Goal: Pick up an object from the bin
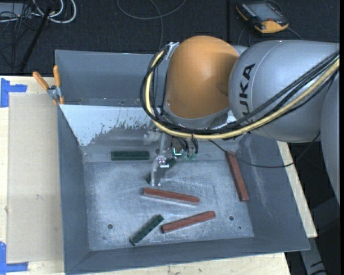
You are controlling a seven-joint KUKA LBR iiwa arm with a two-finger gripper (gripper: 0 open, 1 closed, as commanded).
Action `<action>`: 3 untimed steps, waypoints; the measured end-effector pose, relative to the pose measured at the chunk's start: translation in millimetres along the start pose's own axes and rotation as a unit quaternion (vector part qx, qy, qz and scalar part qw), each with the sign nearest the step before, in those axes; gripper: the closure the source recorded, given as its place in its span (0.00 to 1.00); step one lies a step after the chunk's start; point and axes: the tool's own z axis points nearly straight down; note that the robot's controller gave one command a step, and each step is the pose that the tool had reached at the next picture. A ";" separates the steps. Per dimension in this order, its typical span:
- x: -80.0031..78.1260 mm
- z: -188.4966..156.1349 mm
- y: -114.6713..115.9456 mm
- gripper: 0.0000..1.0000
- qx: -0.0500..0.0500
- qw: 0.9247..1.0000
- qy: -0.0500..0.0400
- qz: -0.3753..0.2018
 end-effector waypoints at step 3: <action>45.5 119.7 -18.8 0.00 0.000 0.998 -0.005 -0.067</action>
Offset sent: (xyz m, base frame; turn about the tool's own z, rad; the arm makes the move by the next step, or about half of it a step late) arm -0.0466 -0.0408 -0.0744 -0.0234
